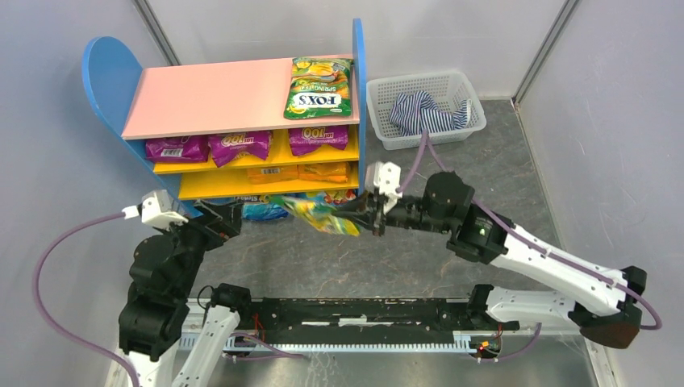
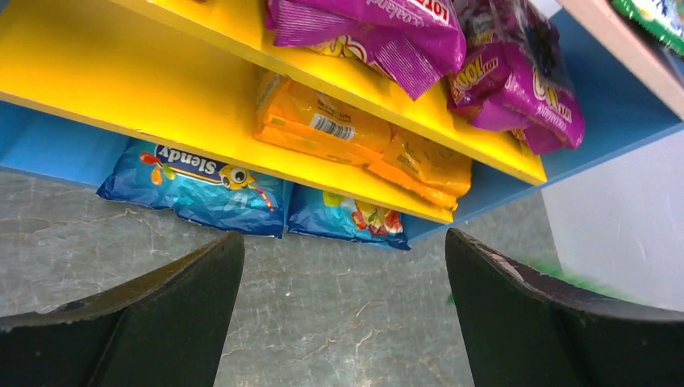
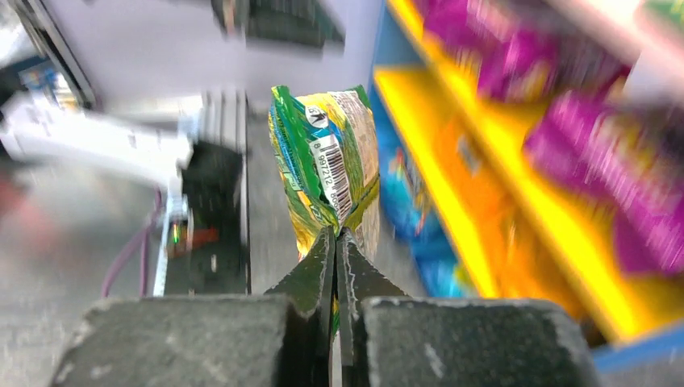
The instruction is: Place and organize the candy bags onto the shelf
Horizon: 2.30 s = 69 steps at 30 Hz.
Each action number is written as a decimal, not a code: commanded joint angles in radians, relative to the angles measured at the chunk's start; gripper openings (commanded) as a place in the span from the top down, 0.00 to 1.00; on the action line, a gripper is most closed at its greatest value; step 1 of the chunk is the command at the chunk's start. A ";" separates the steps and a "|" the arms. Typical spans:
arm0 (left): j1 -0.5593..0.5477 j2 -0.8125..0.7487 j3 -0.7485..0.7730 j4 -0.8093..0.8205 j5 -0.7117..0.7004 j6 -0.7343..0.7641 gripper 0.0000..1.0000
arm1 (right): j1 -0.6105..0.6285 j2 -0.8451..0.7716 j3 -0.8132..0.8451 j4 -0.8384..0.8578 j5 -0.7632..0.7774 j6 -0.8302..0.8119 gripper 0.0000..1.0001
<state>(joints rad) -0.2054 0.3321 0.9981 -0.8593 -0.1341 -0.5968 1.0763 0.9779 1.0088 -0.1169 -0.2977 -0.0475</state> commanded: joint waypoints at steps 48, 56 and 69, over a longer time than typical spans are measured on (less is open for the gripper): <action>-0.002 -0.076 0.059 -0.133 -0.104 -0.075 0.00 | 0.173 1.076 1.251 0.376 1.006 -0.832 1.00; -0.002 -0.074 0.062 -0.139 -0.105 -0.072 0.00 | 0.178 1.142 1.270 0.451 1.083 -0.902 1.00; -0.002 -0.063 0.076 -0.147 -0.100 -0.073 0.00 | 0.176 1.190 1.300 0.469 1.021 -0.917 0.80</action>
<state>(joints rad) -0.2054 0.2672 1.0477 -1.0164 -0.2504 -0.6392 1.2545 2.1757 2.2551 0.3214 0.7448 -0.9665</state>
